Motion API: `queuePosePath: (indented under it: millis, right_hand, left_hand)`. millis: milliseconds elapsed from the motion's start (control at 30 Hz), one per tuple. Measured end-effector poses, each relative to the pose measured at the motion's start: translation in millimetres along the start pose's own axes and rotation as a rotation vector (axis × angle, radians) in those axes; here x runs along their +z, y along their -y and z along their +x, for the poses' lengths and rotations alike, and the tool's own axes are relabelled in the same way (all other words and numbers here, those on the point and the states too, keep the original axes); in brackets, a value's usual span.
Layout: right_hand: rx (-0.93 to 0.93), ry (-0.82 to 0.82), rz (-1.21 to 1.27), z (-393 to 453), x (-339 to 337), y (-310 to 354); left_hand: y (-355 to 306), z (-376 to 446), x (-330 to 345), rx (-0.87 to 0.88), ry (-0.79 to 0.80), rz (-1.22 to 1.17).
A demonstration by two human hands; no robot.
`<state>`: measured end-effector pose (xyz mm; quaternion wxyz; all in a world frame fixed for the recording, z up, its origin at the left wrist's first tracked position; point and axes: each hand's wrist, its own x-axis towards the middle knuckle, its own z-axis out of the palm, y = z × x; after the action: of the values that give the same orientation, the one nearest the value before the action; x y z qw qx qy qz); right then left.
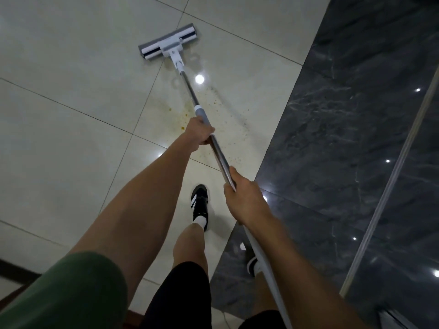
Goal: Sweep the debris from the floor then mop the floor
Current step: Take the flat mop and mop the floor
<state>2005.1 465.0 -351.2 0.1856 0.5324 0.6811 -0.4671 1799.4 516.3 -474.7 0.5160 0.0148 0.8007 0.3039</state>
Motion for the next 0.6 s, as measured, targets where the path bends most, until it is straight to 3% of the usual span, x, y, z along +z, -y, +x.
queuePosePath:
  millis: [167,300,467,600]
  right_hand:
    - [-0.052,0.051,-0.091,-38,-1,-70]
    - [-0.095,0.068,-0.107,-76,-19,-165]
    - [-0.045,0.118,-0.155,-133,-59,-284]
    - [-0.05,0.158,-0.037,-175,-70,-322]
  left_hand:
    - [45,-47,45,-0.002,0.044,-0.026]
    - [87,-107,118,-0.087,-0.002,-0.22]
    - [136,-182,227,-0.125,-0.04,-0.133]
    - [161,-221,263,-0.119,-0.065,-0.127]
